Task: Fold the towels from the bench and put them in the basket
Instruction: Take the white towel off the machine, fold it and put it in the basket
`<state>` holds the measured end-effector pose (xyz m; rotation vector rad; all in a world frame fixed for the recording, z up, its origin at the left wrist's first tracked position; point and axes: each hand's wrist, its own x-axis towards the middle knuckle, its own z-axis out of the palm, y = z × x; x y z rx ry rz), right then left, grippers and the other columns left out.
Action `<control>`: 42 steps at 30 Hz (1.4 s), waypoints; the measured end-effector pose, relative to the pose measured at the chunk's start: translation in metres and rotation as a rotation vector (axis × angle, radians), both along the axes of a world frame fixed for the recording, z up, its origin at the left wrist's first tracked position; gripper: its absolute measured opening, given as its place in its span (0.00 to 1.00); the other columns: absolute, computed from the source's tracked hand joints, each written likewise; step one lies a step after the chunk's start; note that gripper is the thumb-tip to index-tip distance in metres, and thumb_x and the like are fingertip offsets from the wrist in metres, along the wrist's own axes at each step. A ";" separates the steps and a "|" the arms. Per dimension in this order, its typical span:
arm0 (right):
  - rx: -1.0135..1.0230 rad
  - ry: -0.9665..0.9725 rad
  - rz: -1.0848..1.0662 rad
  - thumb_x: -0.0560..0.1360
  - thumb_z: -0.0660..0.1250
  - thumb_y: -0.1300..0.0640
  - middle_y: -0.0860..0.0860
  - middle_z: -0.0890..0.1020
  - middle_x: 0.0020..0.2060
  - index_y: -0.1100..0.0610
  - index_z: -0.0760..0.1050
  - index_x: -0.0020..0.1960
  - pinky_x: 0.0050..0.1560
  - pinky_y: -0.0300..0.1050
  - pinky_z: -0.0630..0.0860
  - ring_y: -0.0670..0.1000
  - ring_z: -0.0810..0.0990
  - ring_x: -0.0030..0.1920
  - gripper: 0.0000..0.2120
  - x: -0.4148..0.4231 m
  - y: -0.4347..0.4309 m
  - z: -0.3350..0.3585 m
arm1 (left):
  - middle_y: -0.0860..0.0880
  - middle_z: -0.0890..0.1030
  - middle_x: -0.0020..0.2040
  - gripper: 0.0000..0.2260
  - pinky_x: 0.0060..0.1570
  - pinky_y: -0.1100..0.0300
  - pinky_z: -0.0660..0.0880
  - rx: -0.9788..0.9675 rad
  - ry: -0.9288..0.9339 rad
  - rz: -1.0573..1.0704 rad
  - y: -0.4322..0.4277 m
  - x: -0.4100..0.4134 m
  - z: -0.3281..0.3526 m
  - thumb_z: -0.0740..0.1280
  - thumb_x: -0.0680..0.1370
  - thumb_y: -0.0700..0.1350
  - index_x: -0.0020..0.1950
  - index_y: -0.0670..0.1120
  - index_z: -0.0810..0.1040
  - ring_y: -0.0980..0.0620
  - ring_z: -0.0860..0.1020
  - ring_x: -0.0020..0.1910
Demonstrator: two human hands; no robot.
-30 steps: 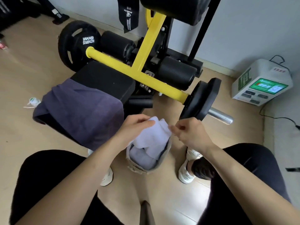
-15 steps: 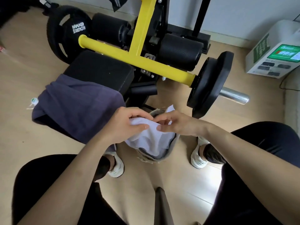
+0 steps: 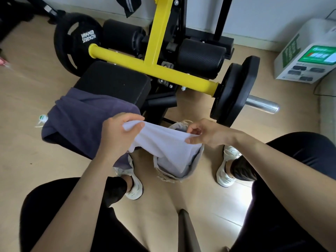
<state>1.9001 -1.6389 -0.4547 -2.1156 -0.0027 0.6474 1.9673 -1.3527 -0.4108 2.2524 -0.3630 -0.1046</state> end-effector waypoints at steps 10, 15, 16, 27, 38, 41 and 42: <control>-0.065 -0.141 -0.084 0.76 0.73 0.57 0.52 0.83 0.37 0.52 0.82 0.43 0.43 0.53 0.78 0.52 0.78 0.38 0.03 -0.009 -0.030 -0.003 | 0.57 0.84 0.46 0.05 0.43 0.71 0.75 -0.219 0.064 0.371 0.009 0.009 0.001 0.69 0.78 0.41 0.49 0.51 0.83 0.61 0.81 0.46; 0.147 -0.255 -0.191 0.79 0.70 0.59 0.40 0.78 0.32 0.53 0.84 0.49 0.39 0.34 0.69 0.41 0.73 0.34 0.04 -0.011 -0.008 0.016 | 0.48 0.83 0.41 0.09 0.41 0.62 0.77 -0.192 0.260 0.134 -0.013 -0.004 -0.003 0.73 0.76 0.39 0.50 0.53 0.84 0.59 0.80 0.38; 0.167 -0.258 -0.192 0.79 0.69 0.59 0.38 0.78 0.32 0.55 0.84 0.51 0.39 0.33 0.69 0.40 0.73 0.34 0.04 -0.011 -0.004 0.020 | 0.47 0.83 0.40 0.09 0.41 0.59 0.78 -0.185 0.269 0.075 -0.017 -0.006 -0.005 0.74 0.75 0.40 0.52 0.53 0.85 0.55 0.80 0.38; 0.312 -0.222 -0.085 0.78 0.71 0.60 0.63 0.80 0.40 0.59 0.83 0.52 0.38 0.49 0.71 0.57 0.74 0.37 0.05 -0.009 0.022 0.036 | 0.55 0.83 0.38 0.12 0.41 0.48 0.79 -0.055 0.219 -0.271 -0.047 -0.021 -0.017 0.71 0.71 0.61 0.45 0.55 0.85 0.54 0.81 0.40; 0.212 -0.124 -0.331 0.76 0.72 0.61 0.67 0.82 0.41 0.62 0.84 0.49 0.42 0.49 0.75 0.54 0.75 0.38 0.05 -0.005 -0.019 0.014 | 0.51 0.83 0.37 0.05 0.41 0.55 0.76 -0.062 0.249 0.033 -0.014 0.007 -0.018 0.72 0.78 0.48 0.44 0.50 0.82 0.53 0.81 0.37; 0.298 -0.231 -0.451 0.77 0.71 0.62 0.65 0.81 0.37 0.64 0.84 0.48 0.37 0.43 0.73 0.54 0.74 0.35 0.05 -0.005 -0.016 0.021 | 0.52 0.84 0.38 0.02 0.45 0.53 0.78 -0.108 0.303 0.019 -0.014 0.009 -0.022 0.74 0.77 0.47 0.45 0.51 0.84 0.52 0.82 0.39; 0.301 -0.278 -0.475 0.77 0.71 0.62 0.63 0.82 0.37 0.63 0.84 0.48 0.36 0.42 0.74 0.52 0.74 0.35 0.05 -0.005 -0.014 0.024 | 0.52 0.85 0.40 0.02 0.47 0.51 0.80 -0.123 0.316 -0.006 -0.014 0.008 -0.022 0.74 0.76 0.46 0.48 0.51 0.86 0.50 0.83 0.41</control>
